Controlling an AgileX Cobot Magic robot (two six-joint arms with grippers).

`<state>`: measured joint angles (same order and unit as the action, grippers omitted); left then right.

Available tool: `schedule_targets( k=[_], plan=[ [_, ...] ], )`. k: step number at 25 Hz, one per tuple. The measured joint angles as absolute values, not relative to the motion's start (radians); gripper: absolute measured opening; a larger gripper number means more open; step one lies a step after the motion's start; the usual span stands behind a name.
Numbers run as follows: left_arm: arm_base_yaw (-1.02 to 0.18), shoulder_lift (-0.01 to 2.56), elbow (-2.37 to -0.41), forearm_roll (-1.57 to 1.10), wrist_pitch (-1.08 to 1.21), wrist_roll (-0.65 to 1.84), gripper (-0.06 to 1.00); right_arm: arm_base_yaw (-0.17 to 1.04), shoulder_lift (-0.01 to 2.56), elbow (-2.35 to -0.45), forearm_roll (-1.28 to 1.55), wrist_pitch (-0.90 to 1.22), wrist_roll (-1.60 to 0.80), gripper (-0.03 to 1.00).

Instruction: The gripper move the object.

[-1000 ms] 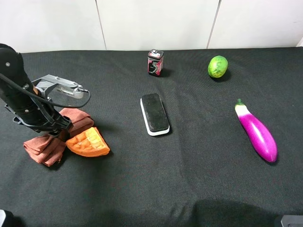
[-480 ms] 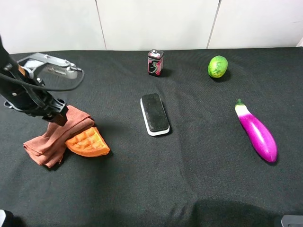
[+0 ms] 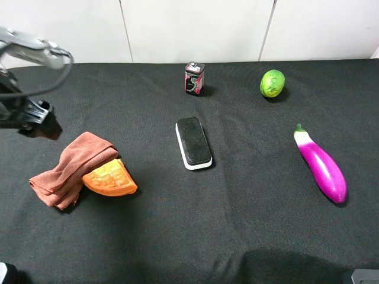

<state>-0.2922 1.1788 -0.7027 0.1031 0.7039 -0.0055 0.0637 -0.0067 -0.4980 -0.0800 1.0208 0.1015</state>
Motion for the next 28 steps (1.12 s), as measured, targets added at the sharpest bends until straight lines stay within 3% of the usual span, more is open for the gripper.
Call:
schedule_targets(
  k=[8, 16, 28],
  plan=[
    [-0.280, 0.893, -0.703, 0.204, 0.906, -0.099, 0.79, 0.064, -0.007, -0.498, -0.080, 1.021, 0.102, 0.64],
    [-0.062, 0.645, -0.703, 0.230, 1.037, -0.105, 0.79, 0.064, -0.007, -0.498, -0.080, 1.021, 0.102, 0.64],
    [-0.055, 0.321, -0.617, 0.205, 1.110, -0.097, 0.79, 0.064, -0.007, -0.498, -0.080, 1.021, 0.102, 0.64]
  ],
)
